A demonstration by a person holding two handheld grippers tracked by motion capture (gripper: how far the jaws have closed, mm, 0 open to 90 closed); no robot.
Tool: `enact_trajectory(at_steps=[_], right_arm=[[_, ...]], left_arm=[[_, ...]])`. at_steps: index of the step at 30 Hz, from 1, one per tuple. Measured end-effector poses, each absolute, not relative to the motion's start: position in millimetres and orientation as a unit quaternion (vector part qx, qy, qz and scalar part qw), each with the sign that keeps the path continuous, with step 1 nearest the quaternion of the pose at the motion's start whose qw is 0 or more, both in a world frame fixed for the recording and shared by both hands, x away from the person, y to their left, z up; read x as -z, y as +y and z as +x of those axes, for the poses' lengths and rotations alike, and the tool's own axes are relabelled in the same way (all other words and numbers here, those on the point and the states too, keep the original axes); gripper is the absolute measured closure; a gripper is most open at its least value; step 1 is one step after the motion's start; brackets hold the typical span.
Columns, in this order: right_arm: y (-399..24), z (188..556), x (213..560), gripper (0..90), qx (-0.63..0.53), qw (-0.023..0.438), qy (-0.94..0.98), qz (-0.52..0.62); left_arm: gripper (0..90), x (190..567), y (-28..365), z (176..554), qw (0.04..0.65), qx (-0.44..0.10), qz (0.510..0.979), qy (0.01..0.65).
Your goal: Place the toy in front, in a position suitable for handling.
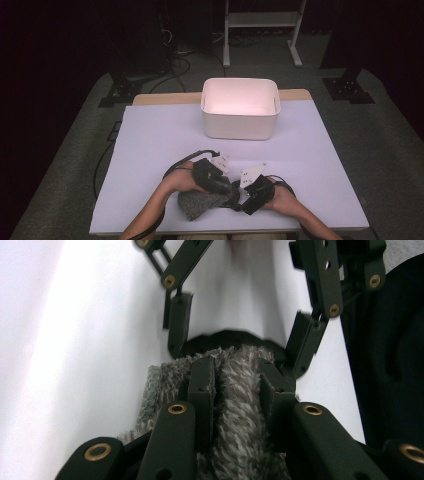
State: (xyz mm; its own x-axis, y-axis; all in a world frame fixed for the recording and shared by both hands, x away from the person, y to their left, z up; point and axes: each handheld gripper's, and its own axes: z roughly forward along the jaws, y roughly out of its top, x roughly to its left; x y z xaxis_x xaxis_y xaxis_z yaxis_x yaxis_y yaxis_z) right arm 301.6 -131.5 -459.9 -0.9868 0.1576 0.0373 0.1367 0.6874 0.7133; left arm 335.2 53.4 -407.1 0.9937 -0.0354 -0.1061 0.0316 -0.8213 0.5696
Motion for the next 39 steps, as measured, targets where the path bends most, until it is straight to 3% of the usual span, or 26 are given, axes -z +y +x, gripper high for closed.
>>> enact_trajectory(at_steps=[9,20,26,39], right_arm=[[-130.5,300.5,460.4,22.9,-0.388,0.013,0.918,0.083],[-129.8,300.1,460.2,22.9,-0.385,0.019,0.919,0.078],[-129.7,300.0,459.7,22.5,-0.386,0.014,0.918,0.091],[-122.9,320.4,445.3,19.5,-0.414,-0.051,0.901,0.119]], left_arm=[[72.5,410.3,35.3,343.5,0.295,0.060,0.954,-0.002],[71.5,400.2,93.5,339.1,0.306,0.047,0.950,0.045],[71.3,405.0,103.7,332.7,0.328,0.042,0.943,0.047],[71.8,408.9,106.9,325.0,0.339,0.047,0.939,0.036]])
